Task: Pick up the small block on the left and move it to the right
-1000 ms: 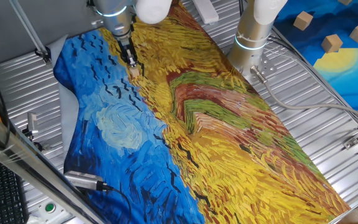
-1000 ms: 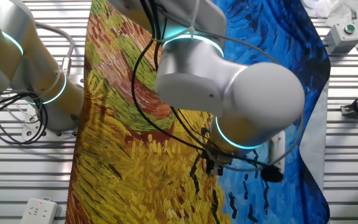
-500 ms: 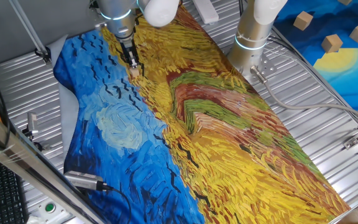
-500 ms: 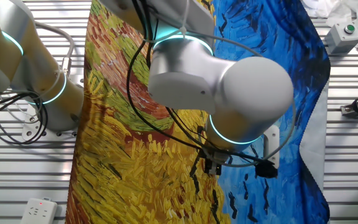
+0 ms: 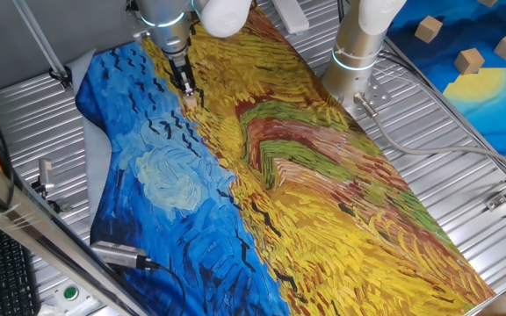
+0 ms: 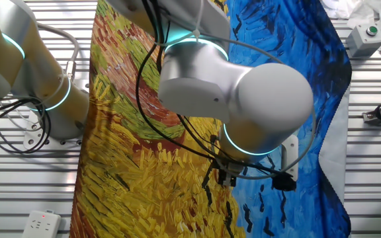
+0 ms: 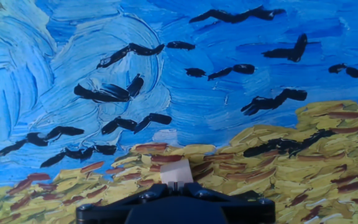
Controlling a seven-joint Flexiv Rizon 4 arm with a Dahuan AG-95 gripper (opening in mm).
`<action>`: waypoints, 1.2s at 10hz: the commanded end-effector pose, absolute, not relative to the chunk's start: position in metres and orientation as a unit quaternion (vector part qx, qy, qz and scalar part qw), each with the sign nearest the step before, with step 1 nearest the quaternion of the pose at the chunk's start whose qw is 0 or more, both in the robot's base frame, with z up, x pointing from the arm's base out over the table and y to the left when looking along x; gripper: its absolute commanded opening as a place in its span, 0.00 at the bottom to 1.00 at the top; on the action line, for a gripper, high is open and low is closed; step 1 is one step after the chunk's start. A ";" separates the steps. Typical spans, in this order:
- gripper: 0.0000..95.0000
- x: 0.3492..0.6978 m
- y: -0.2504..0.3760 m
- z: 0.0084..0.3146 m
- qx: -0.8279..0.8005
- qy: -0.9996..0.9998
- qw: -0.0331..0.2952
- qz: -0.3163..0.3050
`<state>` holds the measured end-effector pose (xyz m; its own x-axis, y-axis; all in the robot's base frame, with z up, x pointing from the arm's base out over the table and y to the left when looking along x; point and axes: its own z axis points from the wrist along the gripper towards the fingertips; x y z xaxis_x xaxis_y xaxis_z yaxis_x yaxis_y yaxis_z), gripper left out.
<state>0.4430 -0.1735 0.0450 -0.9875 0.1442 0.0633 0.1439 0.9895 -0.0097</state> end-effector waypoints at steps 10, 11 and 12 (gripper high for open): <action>0.80 0.446 -0.179 0.043 -0.059 -0.998 0.008 0.002; 0.80 0.446 -0.179 0.040 -0.060 -0.998 0.007 0.003; 0.80 0.445 -0.178 0.037 -0.061 -0.998 0.006 0.003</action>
<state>0.4456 -0.1783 0.0357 -0.9924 0.1223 0.0113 0.1223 0.9925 -0.0041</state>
